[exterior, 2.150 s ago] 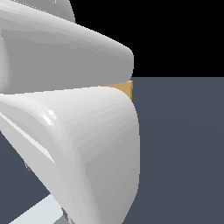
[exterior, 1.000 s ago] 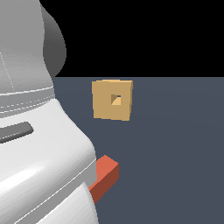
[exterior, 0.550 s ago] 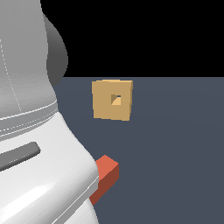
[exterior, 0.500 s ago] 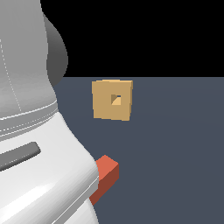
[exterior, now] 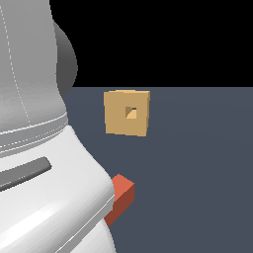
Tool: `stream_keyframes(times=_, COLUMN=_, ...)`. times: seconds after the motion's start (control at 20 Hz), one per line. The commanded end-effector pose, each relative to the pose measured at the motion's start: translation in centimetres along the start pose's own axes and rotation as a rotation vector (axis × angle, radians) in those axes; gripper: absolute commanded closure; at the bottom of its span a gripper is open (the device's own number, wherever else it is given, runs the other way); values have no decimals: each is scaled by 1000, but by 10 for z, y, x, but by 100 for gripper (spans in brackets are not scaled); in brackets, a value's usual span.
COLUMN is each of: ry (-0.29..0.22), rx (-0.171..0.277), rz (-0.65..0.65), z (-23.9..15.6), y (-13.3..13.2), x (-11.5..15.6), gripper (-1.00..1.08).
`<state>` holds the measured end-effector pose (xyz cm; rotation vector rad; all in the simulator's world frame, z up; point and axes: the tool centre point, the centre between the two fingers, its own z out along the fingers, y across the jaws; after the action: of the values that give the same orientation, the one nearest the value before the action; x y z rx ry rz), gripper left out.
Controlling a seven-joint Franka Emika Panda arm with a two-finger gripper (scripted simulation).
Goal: Insert the peg into the horizontal hole in a box.
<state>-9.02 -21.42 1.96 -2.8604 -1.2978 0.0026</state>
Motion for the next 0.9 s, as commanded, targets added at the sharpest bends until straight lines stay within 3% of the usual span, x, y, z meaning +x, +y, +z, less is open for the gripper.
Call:
stream_keyframes(times=0.0, ry=1, rx=-2, rz=-17, z=-3, y=-1, x=9, gripper=108)
stream_keyframes(times=0.3, ry=0, rx=-2, rz=-103, z=-16, y=-13, x=55, gripper=108)
stream_keyframes(times=0.85, ry=-1, rx=-3, rz=-396, z=-61, y=-82, x=199, gripper=108)
